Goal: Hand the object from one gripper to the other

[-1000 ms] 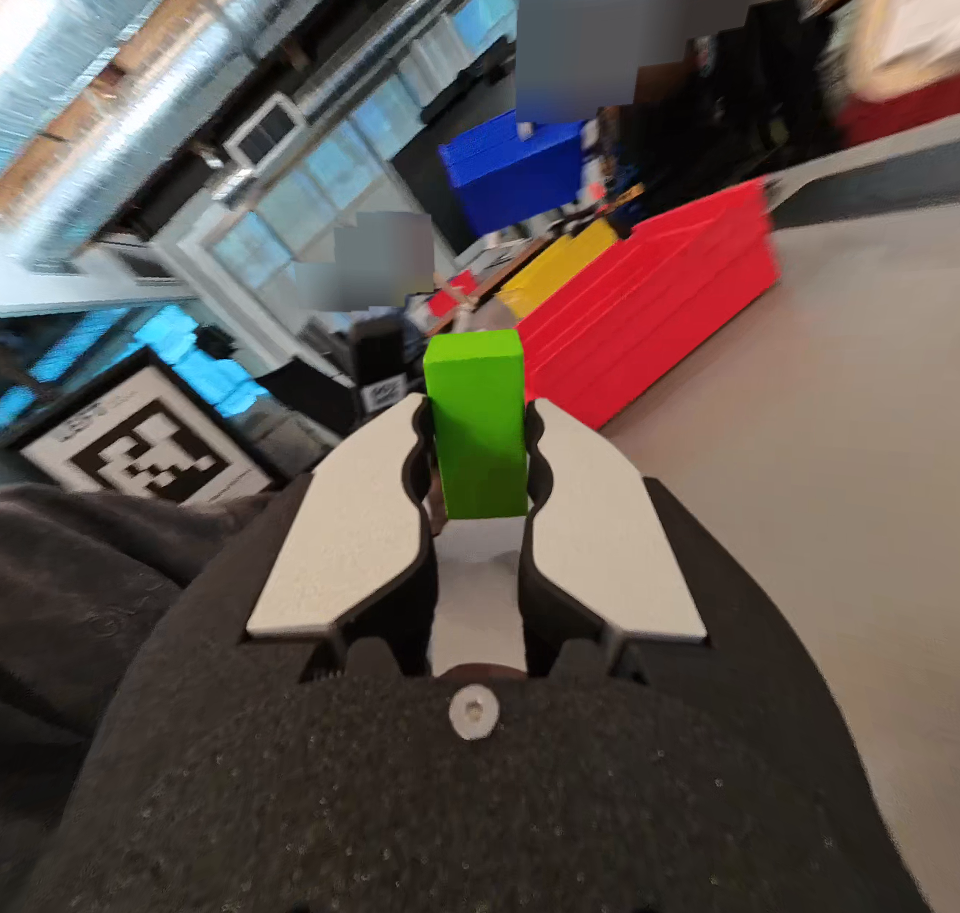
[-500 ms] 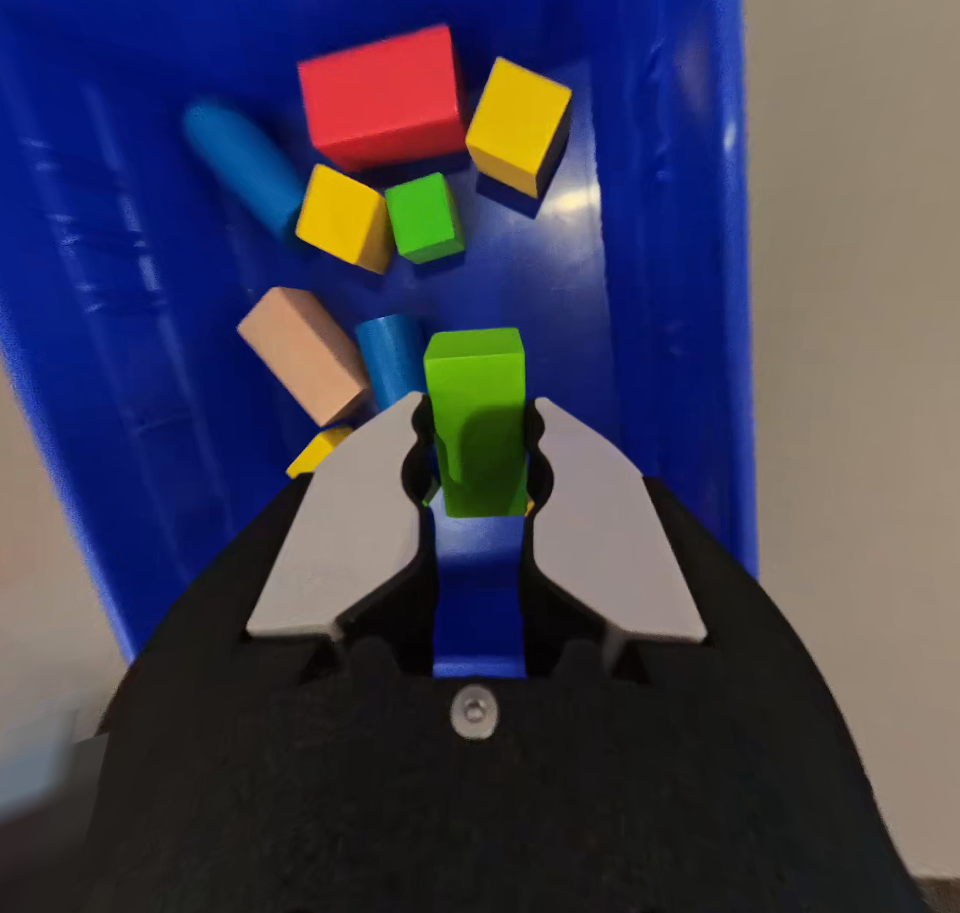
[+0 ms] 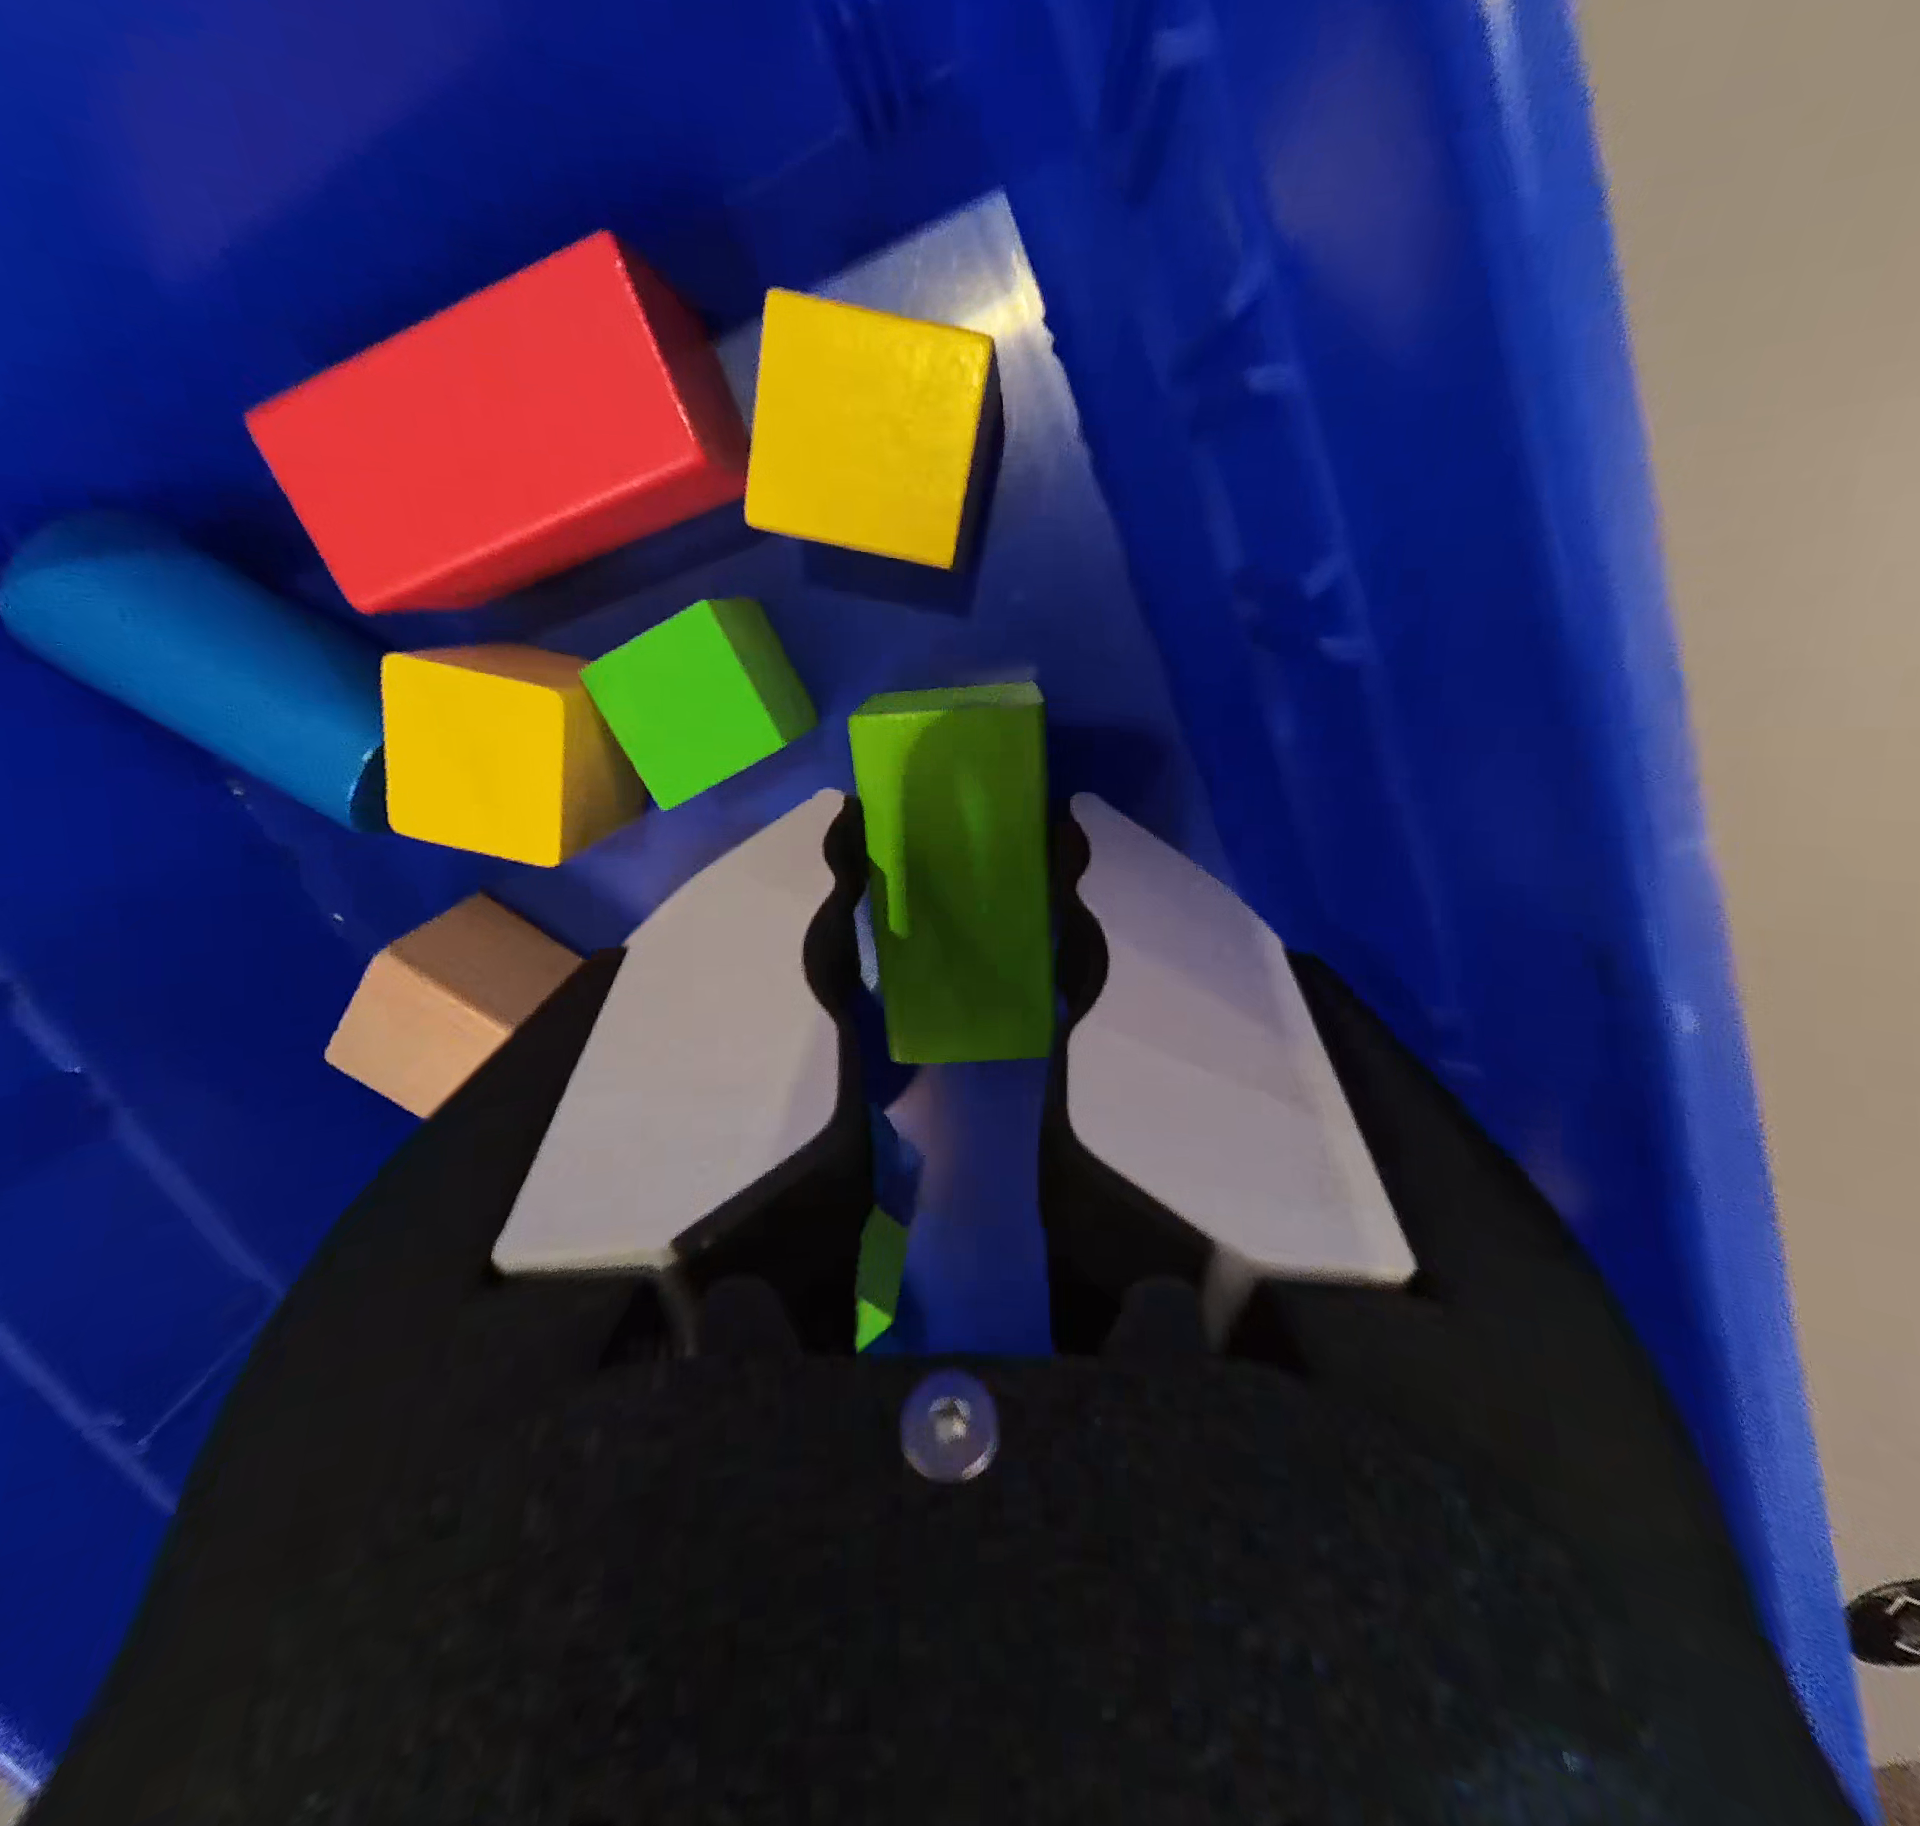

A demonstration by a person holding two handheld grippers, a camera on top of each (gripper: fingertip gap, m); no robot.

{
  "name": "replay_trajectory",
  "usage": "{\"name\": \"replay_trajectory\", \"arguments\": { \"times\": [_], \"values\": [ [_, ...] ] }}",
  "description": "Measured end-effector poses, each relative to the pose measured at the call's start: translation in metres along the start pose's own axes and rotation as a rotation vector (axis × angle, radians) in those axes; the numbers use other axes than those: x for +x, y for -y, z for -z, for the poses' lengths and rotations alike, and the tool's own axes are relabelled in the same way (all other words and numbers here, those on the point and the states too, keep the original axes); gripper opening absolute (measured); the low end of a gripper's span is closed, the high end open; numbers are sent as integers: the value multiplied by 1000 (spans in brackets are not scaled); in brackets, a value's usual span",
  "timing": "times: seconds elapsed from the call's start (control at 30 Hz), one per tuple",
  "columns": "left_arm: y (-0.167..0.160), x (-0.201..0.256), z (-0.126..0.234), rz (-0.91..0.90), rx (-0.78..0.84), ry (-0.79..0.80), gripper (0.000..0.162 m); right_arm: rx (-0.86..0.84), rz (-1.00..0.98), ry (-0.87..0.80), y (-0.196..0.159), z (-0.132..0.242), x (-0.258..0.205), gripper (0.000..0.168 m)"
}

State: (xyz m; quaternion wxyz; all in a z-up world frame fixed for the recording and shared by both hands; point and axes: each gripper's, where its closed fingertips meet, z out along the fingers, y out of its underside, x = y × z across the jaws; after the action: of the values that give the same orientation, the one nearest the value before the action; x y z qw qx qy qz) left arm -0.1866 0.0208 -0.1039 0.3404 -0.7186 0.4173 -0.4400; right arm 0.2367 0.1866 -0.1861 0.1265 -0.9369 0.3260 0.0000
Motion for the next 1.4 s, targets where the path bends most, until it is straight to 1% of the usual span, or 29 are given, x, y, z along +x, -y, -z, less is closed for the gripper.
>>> {"name": "replay_trajectory", "arguments": {
  "times": [0.07,0.13,0.2,0.27,0.33,0.37,0.4,0.47,0.53,0.57,0.6,0.63,0.67,0.73,0.8,0.87,0.9,0.97,1.0,1.07,1.17,1.23,1.3,1.4],
  "values": [
    [0,-1,1,-3,0,1,43,-4,29,-2,-2,0,0,37],
    [0,-3,1,-7,1,10,44,26,73,-36,1,14,4,65],
    [1,-5,3,-15,8,17,45,156,117,-41,11,49,2,66],
    [3,-7,4,-36,19,29,46,320,175,43,18,98,-12,61],
    [4,-11,6,-59,20,54,46,500,278,240,11,152,-43,56],
    [5,-13,7,-70,20,65,49,580,364,357,-3,175,-63,56],
    [6,-15,8,-81,22,81,51,649,460,478,-24,194,-84,56],
    [9,-22,11,-100,29,126,52,754,612,730,-85,216,-117,57],
    [10,-30,14,-124,26,174,52,822,646,958,-157,217,-134,57],
    [10,-36,16,-133,21,204,52,849,650,1020,-189,210,-136,55],
    [11,-42,19,-139,15,236,52,843,659,1046,-219,198,-136,55],
    [12,-49,23,-141,10,269,52,819,675,1026,-244,181,-132,55],
    [15,-59,29,-142,5,310,53,812,676,993,-262,166,-128,55],
    [22,-85,49,-137,-22,406,54,825,735,976,-288,156,-124,57],
    [31,-118,73,-67,-84,487,58,853,813,912,-294,150,-120,56],
    [49,-155,97,59,-107,553,56,881,843,866,-293,147,-118,54],
    [60,-177,107,106,-114,590,54,884,859,871,-294,148,-120,54],
    [75,-224,123,167,-188,680,52,888,890,883,-297,147,-124,53],
    [82,-250,129,176,-229,734,53,890,899,890,-297,146,-125,51],
    [93,-299,137,196,-304,818,54,844,890,915,-301,139,-128,51],
    [84,-357,132,307,-456,829,55,755,816,1036,-310,143,-134,50],
    [74,-386,123,387,-507,823,53,734,785,1093,-315,146,-136,49],
    [58,-407,118,454,-573,819,53,722,792,1082,-315,143,-135,49],
    [45,-431,120,465,-641,869,58,736,815,1094,-314,147,-134,51]
  ]
}}
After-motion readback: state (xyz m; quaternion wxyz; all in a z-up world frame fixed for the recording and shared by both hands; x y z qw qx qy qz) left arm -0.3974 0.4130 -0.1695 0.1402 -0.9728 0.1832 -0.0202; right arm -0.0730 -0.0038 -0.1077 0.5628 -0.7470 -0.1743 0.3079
